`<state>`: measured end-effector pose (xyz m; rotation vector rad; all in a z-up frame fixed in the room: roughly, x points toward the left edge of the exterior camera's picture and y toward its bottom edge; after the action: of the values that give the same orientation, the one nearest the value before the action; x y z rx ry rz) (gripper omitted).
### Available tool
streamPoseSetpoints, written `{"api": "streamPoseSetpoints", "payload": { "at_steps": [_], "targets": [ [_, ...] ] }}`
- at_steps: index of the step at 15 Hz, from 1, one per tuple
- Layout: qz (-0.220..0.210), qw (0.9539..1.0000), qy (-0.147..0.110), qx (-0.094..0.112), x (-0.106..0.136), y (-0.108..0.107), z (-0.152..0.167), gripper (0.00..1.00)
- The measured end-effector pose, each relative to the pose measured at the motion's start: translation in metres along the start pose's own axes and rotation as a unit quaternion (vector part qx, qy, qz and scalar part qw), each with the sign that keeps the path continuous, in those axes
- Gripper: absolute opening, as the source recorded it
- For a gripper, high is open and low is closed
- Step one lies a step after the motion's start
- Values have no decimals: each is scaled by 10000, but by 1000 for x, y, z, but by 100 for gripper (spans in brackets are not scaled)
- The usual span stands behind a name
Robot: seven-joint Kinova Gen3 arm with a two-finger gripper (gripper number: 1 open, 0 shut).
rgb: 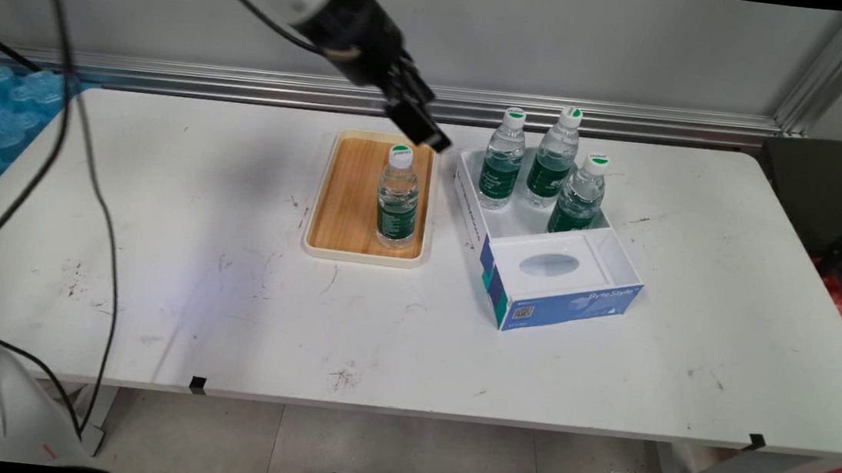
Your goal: Pick up the green bottle from the white box
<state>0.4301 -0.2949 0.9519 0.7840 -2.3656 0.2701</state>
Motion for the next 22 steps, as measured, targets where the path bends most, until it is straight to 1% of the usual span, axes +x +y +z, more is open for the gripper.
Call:
{"api": "streamPoseSetpoints", "payload": {
  "at_steps": [5,7,12,16,22],
  "targets": [
    [13,9999,-146,-29,26,8,78,100],
    [32,9998,-182,-31,34,10,100,100],
    [95,9996,-279,-12,60,15,169,100],
    [158,9993,-339,-22,76,17,209,100],
    [292,9990,-332,-49,95,17,253,100]
  ]
}}
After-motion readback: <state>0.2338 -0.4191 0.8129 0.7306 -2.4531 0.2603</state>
